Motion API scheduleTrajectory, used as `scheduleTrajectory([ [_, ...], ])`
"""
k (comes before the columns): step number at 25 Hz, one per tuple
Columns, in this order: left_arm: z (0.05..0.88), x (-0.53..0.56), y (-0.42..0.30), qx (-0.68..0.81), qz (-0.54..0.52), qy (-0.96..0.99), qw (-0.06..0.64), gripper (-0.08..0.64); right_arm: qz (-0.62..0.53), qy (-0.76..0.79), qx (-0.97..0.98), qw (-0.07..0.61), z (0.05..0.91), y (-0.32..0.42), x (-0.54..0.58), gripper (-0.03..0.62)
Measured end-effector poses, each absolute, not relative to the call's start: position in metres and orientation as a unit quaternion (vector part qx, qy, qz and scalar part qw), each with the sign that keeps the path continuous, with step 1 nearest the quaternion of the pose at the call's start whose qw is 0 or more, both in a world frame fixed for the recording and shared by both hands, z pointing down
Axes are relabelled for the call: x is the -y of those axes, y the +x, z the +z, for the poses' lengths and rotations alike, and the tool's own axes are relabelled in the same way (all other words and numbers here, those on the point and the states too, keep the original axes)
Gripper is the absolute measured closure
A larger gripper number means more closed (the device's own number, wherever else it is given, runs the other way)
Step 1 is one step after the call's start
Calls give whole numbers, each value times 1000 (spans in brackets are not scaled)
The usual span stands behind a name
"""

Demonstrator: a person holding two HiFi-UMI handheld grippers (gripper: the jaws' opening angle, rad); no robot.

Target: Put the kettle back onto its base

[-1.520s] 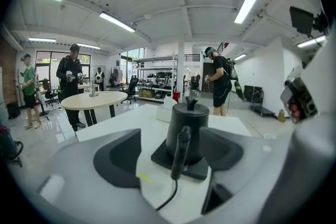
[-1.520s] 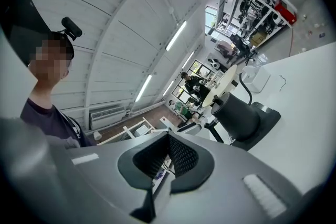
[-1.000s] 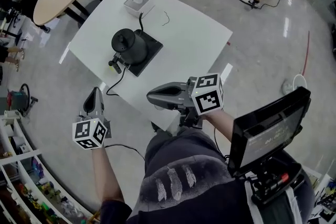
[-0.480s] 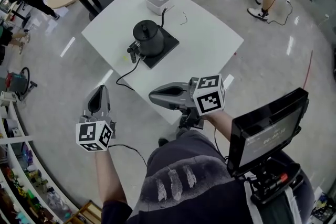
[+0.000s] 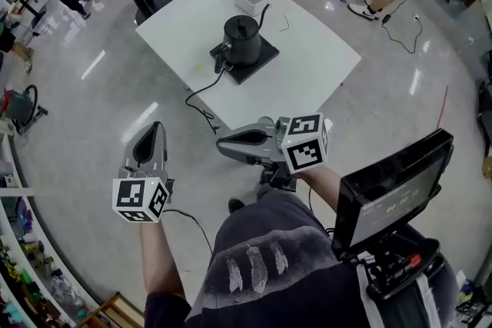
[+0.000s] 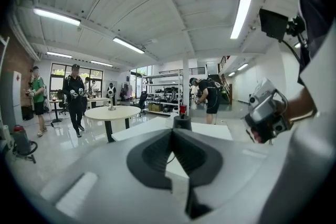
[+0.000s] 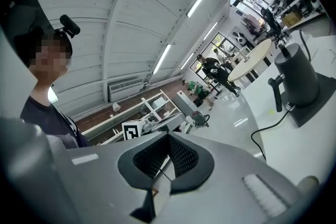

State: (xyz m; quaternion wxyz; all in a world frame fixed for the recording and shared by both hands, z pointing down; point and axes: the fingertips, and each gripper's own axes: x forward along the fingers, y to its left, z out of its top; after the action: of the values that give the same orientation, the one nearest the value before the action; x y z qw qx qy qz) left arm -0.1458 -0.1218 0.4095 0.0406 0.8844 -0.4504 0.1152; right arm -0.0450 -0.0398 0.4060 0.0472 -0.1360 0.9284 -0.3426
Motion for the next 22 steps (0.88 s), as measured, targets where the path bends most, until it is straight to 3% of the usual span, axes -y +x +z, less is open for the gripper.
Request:
scheduleTrajectory([
  [9, 421, 67, -187, 431, 105, 894, 64, 558, -328, -141, -934, 26, 400, -107, -1, 592],
  [22, 433, 40, -147, 370, 83, 922, 79, 558, -308, -203, -930, 11, 408, -88, -37, 592],
])
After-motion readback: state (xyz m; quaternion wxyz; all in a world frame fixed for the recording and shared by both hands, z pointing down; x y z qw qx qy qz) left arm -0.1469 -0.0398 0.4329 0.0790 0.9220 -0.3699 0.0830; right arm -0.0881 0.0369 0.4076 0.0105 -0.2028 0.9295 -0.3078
